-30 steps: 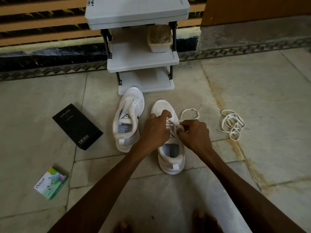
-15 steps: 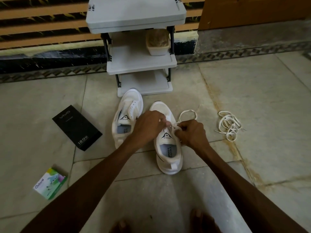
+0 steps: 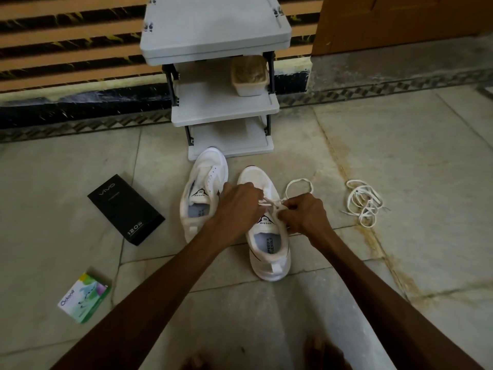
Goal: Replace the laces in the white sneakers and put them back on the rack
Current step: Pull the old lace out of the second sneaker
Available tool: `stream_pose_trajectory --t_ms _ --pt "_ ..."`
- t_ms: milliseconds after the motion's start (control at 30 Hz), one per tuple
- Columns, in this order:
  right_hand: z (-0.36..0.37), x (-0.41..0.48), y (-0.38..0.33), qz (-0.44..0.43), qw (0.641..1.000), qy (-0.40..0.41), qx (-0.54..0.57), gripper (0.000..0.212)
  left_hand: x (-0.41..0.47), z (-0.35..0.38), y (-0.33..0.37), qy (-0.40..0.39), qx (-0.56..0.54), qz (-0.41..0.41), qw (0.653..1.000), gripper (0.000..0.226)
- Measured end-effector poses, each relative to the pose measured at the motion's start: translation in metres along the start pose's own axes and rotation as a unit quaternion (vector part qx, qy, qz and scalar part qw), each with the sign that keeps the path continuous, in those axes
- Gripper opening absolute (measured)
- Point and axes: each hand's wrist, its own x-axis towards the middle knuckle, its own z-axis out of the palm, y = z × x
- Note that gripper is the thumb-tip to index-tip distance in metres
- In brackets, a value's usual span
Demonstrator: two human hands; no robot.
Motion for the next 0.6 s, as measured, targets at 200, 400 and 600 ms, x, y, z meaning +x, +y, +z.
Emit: stream_pose_trajectory --t_ms 200,400,600 --pt "-0.001 0.002 0.006 0.015 1.000 0.003 0.014 0.014 0.002 -0.028 -0.001 0.032 -0.628 -0.123 0.767 0.027" --pt "0.002 0.001 0.001 0.011 1.000 0.000 0.007 0.010 -0.004 -0.044 -0.013 0.035 -0.814 -0.116 0.569 0.024" --pt "0.000 -0.002 -0.001 -0.003 1.000 0.006 -0.028 0.010 -0.001 -0.026 -0.006 0.065 -0.293 -0.044 0.953 0.022"
